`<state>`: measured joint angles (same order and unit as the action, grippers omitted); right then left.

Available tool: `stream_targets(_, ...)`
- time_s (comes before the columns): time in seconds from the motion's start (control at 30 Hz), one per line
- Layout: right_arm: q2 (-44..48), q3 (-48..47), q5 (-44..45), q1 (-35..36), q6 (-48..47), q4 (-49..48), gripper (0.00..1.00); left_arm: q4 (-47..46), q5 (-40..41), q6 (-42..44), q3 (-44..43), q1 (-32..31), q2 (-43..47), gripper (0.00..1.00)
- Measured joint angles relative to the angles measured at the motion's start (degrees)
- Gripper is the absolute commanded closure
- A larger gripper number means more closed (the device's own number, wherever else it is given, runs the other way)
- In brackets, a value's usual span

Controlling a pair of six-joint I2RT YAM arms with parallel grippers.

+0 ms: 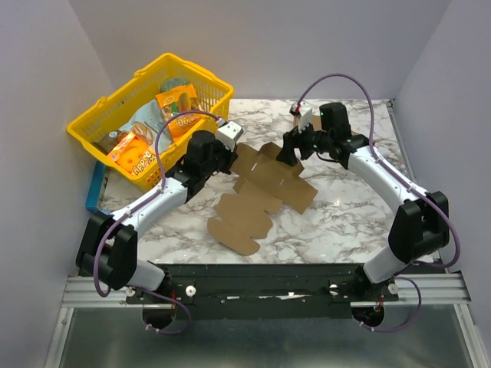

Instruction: Fold the paper box

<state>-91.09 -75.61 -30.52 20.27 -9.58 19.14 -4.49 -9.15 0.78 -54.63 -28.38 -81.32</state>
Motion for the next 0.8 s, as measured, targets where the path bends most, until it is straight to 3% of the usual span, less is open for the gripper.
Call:
stream_targets(0.17,0.0,4.8,0.7,0.0,-0.6,0.4,0.20,-1.7,-0.9,0.0,1.4,-0.4,0.7,1.00)
stream_targets(0.27,0.2,6.7,2.1,0.0,-1.0,-0.2,0.27,-1.9,-1.1,0.0,2.1,-0.7,1.3,1.00)
stream_targets(0.3,0.4,7.3,2.4,0.0,-1.1,-0.7,0.37,-1.9,-1.2,0.0,2.4,-0.9,1.6,1.00)
stream_targets(0.47,1.8,8.7,2.7,0.4,-1.5,-3.3,0.62,-2.4,-1.2,0.1,3.2,-1.4,3.1,1.00)
stream_targets(0.5,2.3,9.2,2.8,0.6,-1.6,-3.8,0.73,-2.7,-1.2,0.1,3.3,-1.4,3.3,1.00)
stream_targets(0.63,3.8,10.3,3.2,2.6,-2.0,-5.6,0.94,-3.3,-1.4,-0.1,3.6,-1.4,3.5,1.00)
stream_targets(0.7,4.0,10.4,4.5,4.3,-2.4,-6.2,0.99,-3.2,-1.6,-0.7,3.7,-1.4,3.5,0.82)
stream_targets(0.73,4.2,10.6,5.5,5.2,-2.6,-6.3,0.99,-3.1,-1.7,-1.0,3.7,-1.4,3.5,0.58)
stream_targets(0.8,4.6,11.3,9.0,7.1,-3.3,-6.6,0.99,-2.7,-1.6,-1.9,3.6,-1.4,3.5,0.45)
